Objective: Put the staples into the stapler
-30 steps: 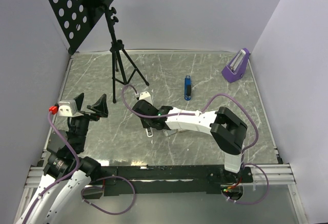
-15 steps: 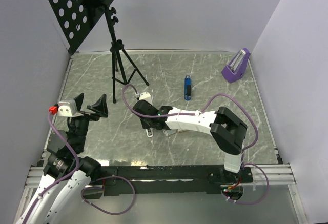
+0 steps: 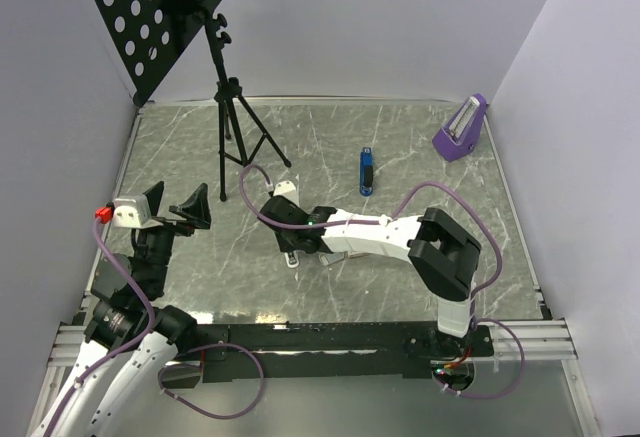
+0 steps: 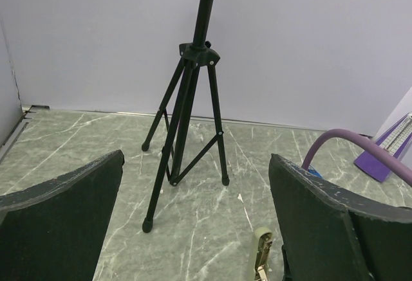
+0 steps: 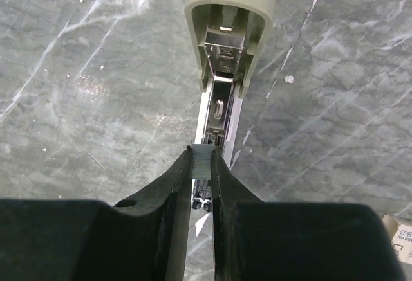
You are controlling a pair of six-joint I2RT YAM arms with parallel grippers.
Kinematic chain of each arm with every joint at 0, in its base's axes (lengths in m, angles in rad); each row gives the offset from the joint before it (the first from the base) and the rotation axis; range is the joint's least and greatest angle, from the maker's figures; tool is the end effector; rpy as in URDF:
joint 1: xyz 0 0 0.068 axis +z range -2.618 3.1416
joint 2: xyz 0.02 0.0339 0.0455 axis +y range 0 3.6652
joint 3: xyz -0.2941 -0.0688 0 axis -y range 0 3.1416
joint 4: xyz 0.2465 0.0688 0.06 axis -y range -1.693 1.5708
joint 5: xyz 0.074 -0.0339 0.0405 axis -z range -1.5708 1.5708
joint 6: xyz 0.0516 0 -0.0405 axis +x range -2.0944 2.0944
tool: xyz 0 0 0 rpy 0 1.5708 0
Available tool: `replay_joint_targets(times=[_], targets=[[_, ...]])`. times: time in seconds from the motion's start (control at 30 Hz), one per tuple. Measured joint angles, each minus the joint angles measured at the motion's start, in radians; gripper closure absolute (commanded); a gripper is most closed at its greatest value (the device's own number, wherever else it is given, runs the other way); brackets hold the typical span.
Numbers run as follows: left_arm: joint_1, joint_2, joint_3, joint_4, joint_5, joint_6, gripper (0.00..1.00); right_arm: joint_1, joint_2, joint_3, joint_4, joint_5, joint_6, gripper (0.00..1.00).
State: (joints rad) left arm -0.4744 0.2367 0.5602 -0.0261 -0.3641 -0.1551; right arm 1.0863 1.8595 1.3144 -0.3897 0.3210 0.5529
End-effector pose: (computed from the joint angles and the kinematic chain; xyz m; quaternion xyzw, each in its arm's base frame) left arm 0.0667 -0.0136 0.3535 -0.0508 0.6004 -0.1425 0.7852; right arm 0.2094 0.3629 0.2200 -0.1989 0.9177 0.1220 0.3216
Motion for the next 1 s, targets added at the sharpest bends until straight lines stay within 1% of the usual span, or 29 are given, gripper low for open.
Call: replay_joint_targets(times=[0.33, 1.0], targets=[[0.0, 0.0, 0.0, 0.0, 0.0, 0.0, 0.01, -0.005, 0.03, -0.001, -0.004, -0.01, 0.002, 0.9], [0.003, 0.0, 0.0, 0.0, 0.0, 0.0, 0.01, -0.009, 0.028, -0.029, 0.007, -0.018, 0.008, 0.91]])
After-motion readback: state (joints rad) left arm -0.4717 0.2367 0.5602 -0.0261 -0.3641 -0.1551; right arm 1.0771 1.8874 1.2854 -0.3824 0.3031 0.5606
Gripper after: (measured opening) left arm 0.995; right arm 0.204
